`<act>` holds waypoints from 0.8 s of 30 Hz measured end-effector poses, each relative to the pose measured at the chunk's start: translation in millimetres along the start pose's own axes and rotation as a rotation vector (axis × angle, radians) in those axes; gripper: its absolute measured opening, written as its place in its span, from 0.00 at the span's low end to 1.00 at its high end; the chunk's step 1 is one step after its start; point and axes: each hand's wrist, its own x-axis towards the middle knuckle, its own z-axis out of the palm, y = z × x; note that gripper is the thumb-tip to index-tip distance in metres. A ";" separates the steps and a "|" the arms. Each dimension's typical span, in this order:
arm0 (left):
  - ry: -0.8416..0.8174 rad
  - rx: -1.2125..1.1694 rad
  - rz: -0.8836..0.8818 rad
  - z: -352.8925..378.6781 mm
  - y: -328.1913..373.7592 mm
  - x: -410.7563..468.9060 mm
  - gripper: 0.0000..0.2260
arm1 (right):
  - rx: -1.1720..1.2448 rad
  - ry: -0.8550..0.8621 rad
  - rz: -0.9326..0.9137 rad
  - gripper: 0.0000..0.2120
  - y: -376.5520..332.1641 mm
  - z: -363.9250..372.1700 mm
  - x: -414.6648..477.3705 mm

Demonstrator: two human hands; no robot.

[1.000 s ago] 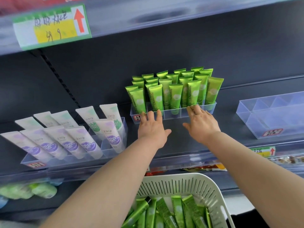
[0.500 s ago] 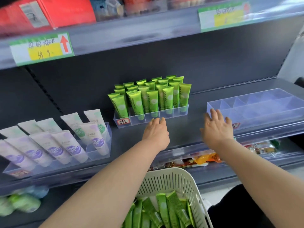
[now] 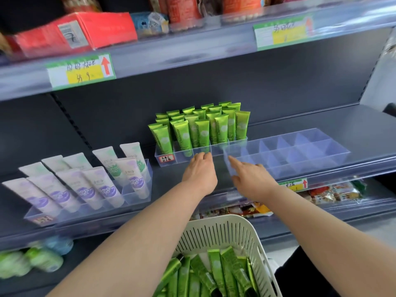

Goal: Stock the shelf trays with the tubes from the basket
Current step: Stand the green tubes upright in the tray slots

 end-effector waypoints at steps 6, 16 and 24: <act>0.016 0.002 0.035 -3.6 7.6 -7.9 0.23 | -0.097 0.066 -0.026 0.33 2.3 -8.5 -14.7; -0.215 0.092 0.311 11.1 22.9 -30.8 0.24 | -0.263 -0.034 0.210 0.27 26.5 -3.9 -35.4; -0.114 0.089 0.242 -2.0 -45.5 -52.6 0.20 | -0.206 -0.058 0.020 0.32 -26.6 11.8 -26.2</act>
